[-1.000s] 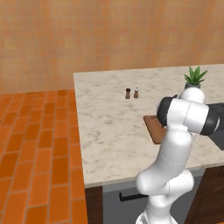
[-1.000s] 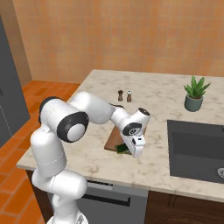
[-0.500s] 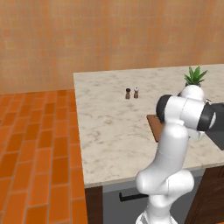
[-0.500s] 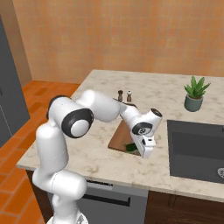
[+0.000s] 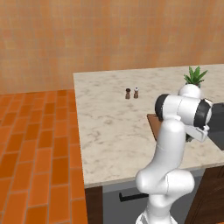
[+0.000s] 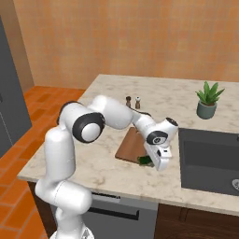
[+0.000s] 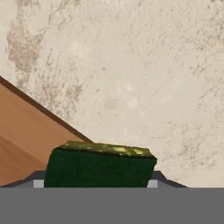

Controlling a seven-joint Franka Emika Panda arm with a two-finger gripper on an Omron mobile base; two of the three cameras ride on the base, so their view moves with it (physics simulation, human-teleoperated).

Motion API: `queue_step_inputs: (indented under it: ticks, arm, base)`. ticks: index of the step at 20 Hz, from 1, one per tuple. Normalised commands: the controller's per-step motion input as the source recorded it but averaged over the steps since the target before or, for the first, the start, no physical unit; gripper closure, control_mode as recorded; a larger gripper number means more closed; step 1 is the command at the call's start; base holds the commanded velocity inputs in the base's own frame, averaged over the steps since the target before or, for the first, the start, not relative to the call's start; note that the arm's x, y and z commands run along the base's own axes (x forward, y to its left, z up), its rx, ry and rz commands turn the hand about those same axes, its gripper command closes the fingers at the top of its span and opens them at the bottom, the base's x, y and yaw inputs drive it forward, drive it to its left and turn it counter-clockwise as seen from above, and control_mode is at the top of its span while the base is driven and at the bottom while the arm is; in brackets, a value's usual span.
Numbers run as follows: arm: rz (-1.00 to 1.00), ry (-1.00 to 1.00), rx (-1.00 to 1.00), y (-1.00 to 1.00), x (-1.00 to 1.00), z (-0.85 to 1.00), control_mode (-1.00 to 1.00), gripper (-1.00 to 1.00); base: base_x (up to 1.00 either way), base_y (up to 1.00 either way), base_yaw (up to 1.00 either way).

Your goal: Pick up the sponge from the counter and clean the cutting board by briefly scrubbing or pressing down on the cutting board. Once finished, release the sponge.

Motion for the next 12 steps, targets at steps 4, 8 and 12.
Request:
queue_step_inputs:
  ticks: [4, 8, 12]
  arm:
    - [0.09, 0.00, -0.21, 0.97, -0.94, -0.30, -1.00, 1.00]
    - [0.06, 0.00, -0.12, 0.57, -0.33, -0.13, -1.00, 1.00]
    - [-0.06, 0.05, 0.04, 0.00, 0.79, 0.82, -1.00, 1.00]
  base:
    - [0.00, 0.00, 0.00]
    - [0.00, 0.00, 0.00]
    - [0.00, 0.00, 0.00]
